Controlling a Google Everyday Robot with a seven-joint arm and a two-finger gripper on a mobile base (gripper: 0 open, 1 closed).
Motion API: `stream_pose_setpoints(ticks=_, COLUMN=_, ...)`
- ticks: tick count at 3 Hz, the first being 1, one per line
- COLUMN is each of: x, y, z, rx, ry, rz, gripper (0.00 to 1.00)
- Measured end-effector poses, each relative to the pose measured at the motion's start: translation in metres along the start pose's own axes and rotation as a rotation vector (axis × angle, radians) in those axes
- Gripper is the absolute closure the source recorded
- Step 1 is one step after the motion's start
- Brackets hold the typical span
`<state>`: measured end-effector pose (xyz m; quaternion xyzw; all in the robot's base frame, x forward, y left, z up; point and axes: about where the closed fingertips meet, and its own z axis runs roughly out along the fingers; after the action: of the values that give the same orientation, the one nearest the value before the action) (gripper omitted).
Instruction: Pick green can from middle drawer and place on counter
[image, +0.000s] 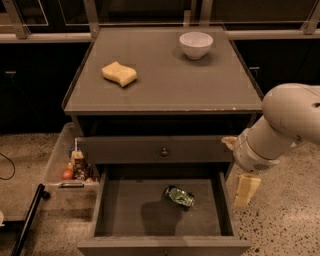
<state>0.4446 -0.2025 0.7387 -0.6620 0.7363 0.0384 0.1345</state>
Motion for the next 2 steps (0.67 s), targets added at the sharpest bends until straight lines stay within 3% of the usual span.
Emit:
stream_pose_setpoints(ticks=1, x=0.0, y=0.0, z=0.0, rx=0.0, ry=0.0, rz=0.0, gripper=0.0)
stream_pose_setpoints(ticks=2, x=0.007, y=-0.002, z=0.016, rx=0.006, ry=-0.021, rz=0.05, gripper=0.0)
